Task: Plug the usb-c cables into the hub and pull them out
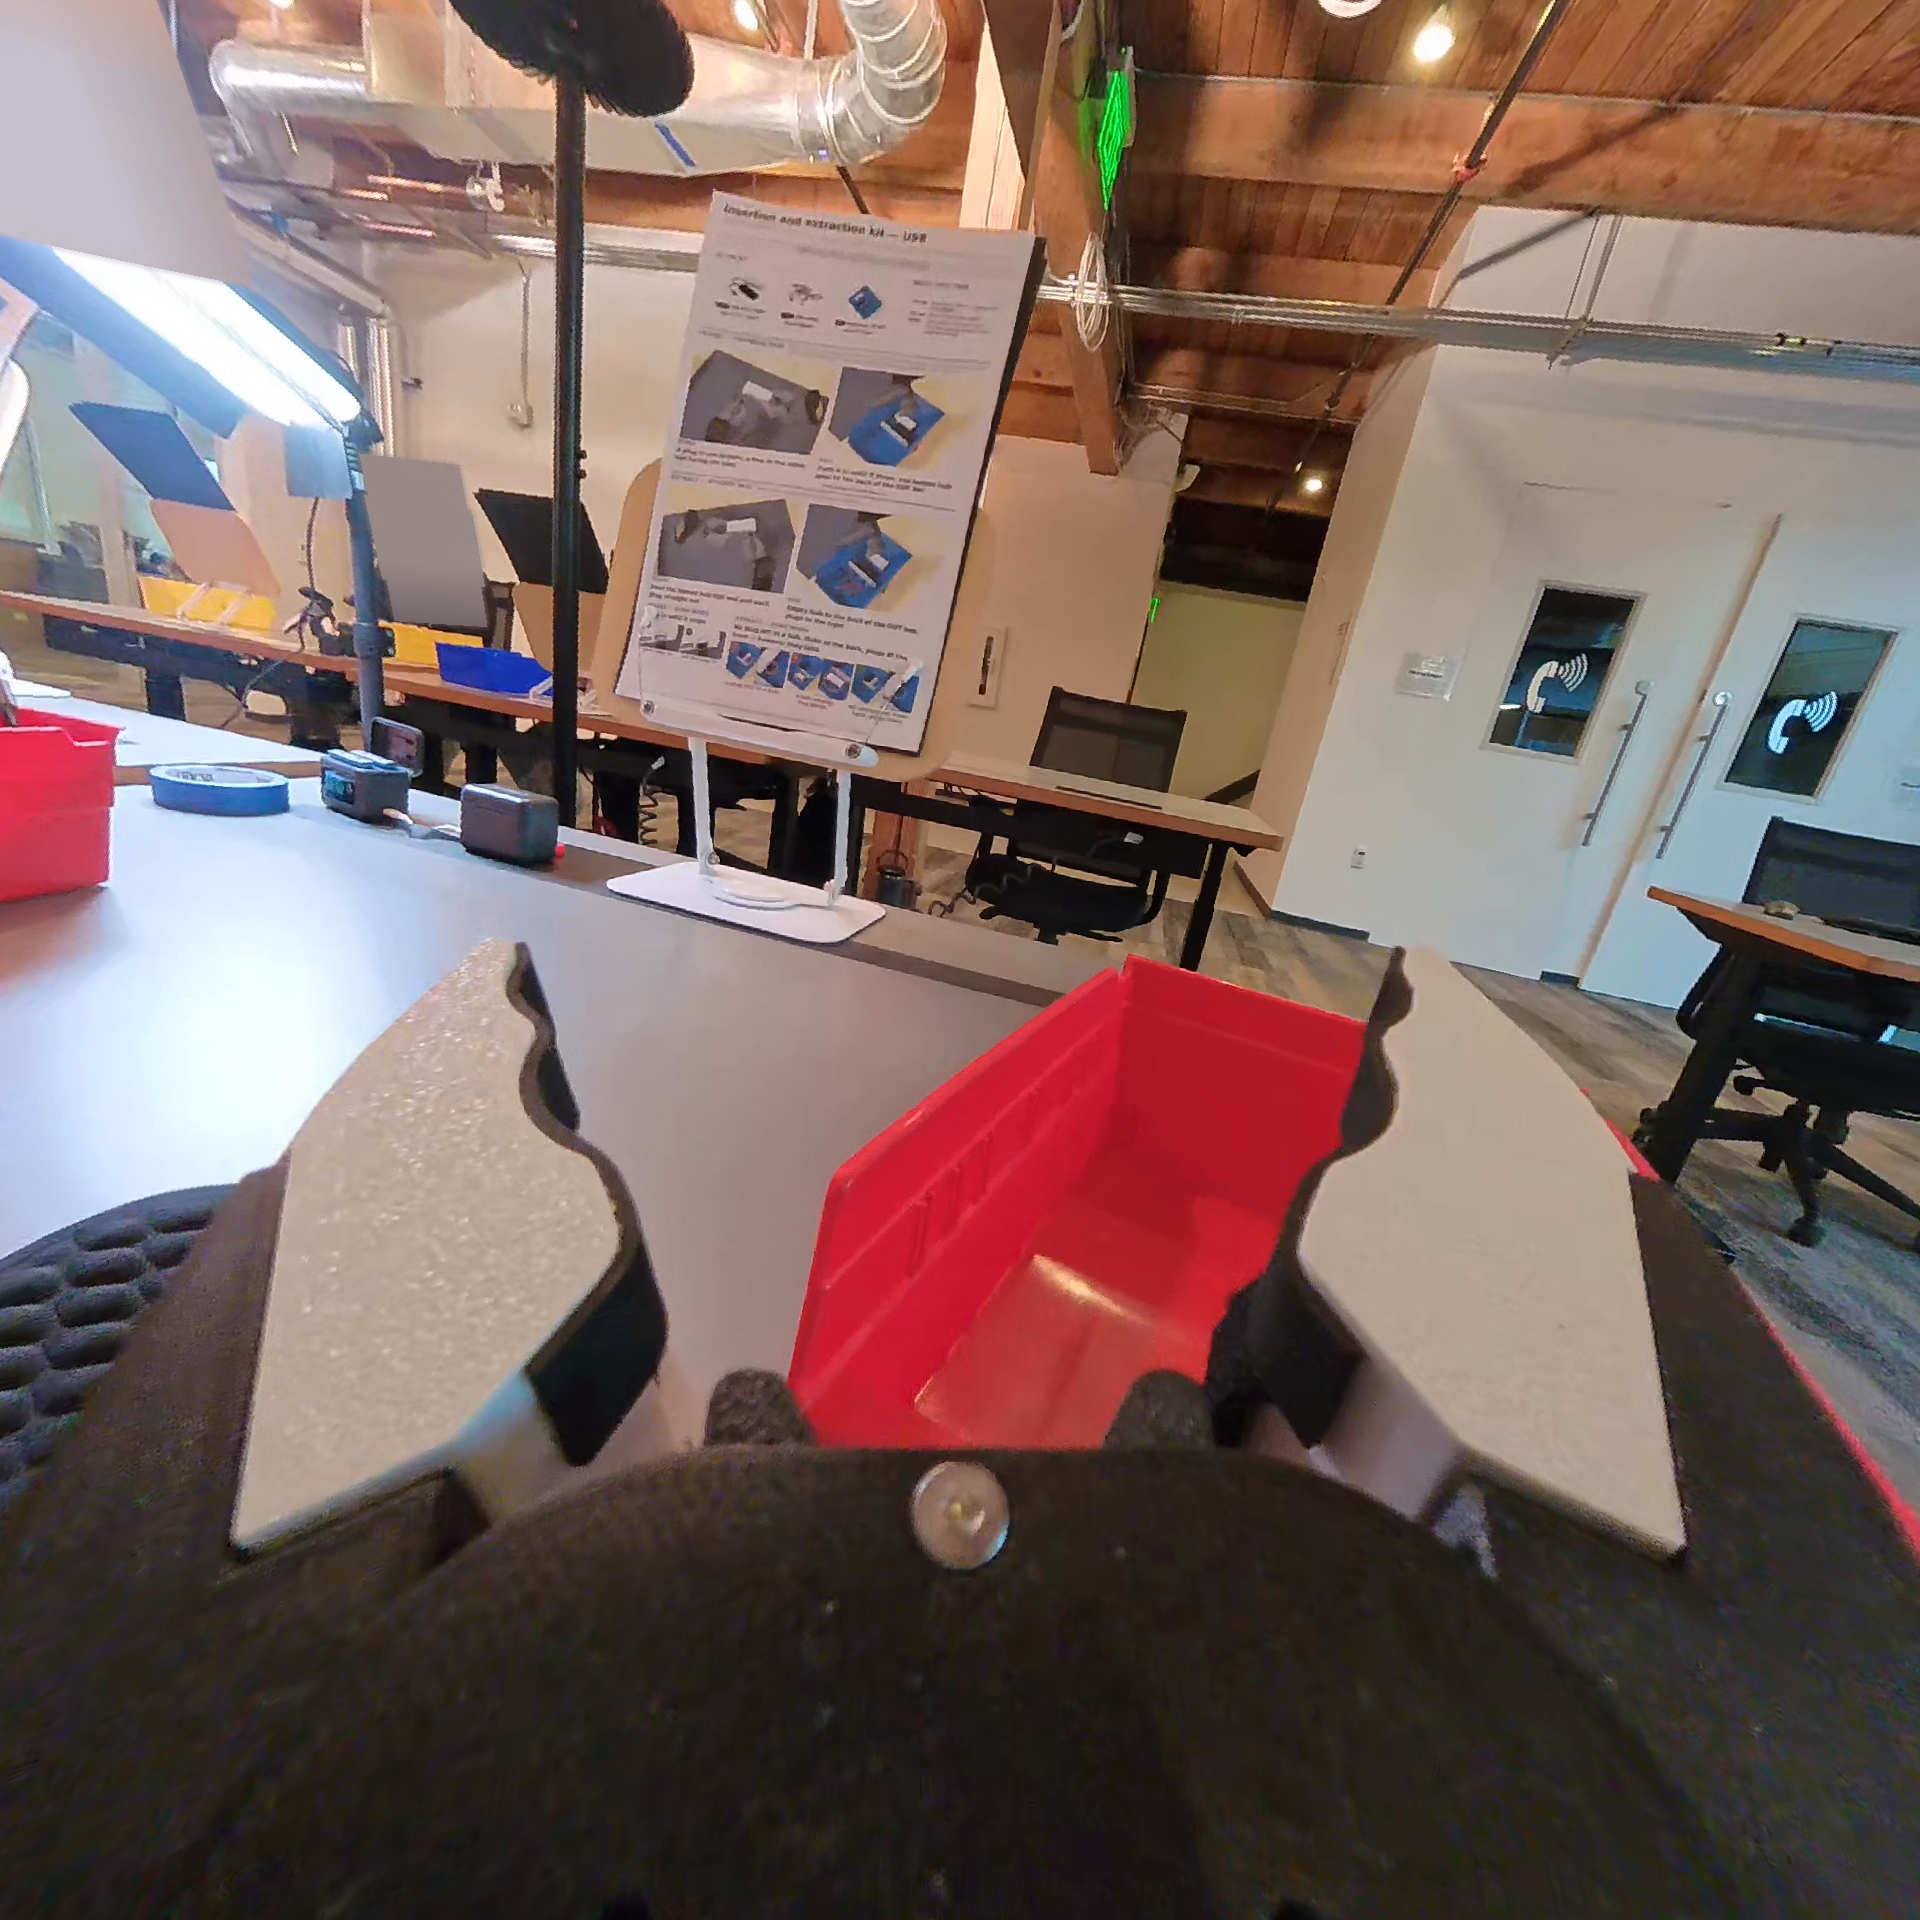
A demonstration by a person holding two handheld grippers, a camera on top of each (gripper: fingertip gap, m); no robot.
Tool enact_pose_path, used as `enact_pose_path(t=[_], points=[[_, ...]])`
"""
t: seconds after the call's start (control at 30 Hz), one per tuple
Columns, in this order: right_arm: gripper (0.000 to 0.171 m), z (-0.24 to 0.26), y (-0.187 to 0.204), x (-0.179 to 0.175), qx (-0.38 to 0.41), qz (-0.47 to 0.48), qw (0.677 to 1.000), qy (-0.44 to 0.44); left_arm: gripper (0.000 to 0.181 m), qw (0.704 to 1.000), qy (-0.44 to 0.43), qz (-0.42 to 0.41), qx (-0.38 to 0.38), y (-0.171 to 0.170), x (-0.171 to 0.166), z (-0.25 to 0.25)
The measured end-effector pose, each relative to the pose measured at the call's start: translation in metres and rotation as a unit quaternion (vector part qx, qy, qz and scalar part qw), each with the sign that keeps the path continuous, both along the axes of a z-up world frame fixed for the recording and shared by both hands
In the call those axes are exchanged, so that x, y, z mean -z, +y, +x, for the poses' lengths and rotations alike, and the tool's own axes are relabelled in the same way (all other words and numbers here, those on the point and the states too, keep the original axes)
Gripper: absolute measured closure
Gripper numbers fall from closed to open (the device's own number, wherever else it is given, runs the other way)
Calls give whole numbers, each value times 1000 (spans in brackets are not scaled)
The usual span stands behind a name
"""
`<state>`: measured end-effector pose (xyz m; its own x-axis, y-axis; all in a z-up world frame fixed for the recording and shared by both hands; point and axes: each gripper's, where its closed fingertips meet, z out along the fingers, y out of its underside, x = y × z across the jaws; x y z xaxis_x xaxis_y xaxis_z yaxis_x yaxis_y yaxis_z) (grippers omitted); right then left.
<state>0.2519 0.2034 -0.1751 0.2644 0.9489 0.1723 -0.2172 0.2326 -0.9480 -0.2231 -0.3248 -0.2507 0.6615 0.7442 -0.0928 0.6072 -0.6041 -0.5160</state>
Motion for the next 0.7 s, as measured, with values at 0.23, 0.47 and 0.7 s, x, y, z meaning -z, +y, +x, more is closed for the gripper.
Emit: enact_pose_path(t=[0.23,0.47,0.7], points=[[28,-4,-3,3,1,8,1000,-11,158,981,143,128,32,18,-78,16],[28,-8,-6,4,1,17,1000,-21,159,944,272,177,56,26,-138,33],[29,-15,-11,9,-2,30,999,-42,158,892,389,205,102,58,-215,67]])
